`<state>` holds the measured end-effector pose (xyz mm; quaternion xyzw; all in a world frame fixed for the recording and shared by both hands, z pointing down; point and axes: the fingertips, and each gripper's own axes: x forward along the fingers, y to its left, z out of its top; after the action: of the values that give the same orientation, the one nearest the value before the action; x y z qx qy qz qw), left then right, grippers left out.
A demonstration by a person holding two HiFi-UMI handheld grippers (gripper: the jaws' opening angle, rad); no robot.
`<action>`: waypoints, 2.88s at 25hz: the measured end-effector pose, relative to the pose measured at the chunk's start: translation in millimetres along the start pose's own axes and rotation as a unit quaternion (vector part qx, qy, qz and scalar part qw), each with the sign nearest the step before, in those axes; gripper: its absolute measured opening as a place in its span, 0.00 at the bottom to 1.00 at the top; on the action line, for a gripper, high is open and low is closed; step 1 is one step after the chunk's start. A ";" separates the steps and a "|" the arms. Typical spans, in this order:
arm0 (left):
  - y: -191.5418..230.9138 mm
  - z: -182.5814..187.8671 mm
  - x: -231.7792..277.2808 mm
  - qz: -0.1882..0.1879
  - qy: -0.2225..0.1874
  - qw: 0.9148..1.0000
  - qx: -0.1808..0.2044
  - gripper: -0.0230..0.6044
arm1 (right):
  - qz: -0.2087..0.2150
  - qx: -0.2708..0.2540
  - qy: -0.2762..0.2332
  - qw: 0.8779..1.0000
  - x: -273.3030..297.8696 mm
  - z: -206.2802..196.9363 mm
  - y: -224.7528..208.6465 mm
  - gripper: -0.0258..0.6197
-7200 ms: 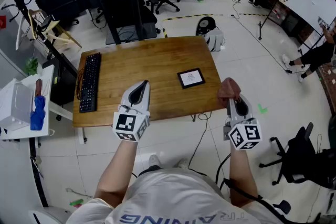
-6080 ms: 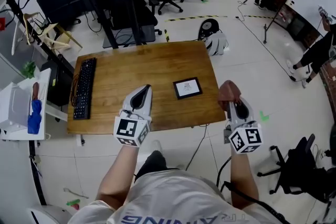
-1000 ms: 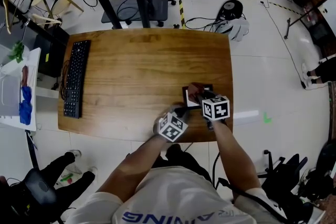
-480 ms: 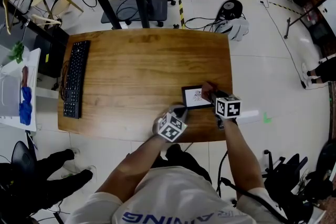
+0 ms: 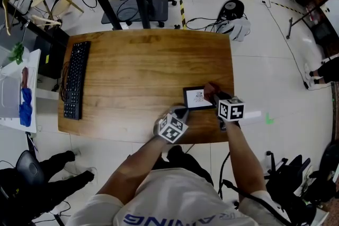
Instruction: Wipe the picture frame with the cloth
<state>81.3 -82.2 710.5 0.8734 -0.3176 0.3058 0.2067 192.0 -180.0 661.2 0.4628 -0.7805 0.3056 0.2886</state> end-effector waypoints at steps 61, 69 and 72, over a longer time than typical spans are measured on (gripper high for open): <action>0.2 -0.6 -1.6 -0.003 0.000 1.000 -0.008 0.05 | 0.006 -0.011 0.028 1.000 -10.8 -28.2 -2.7 0.18; 0.2 -0.2 -2.2 -0.003 -0.001 1.000 -0.010 0.05 | 0.001 -0.004 0.020 1.000 -16.9 -28.0 -6.0 0.18; 0.1 0.4 -2.3 -0.003 -0.002 1.000 -0.009 0.05 | 0.011 -0.009 0.005 1.000 -24.2 -20.2 4.8 0.17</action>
<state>80.0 -81.5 708.6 0.8732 -0.3180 0.3007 0.2146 200.8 -150.0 655.6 0.4504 -0.7865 0.3043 0.2931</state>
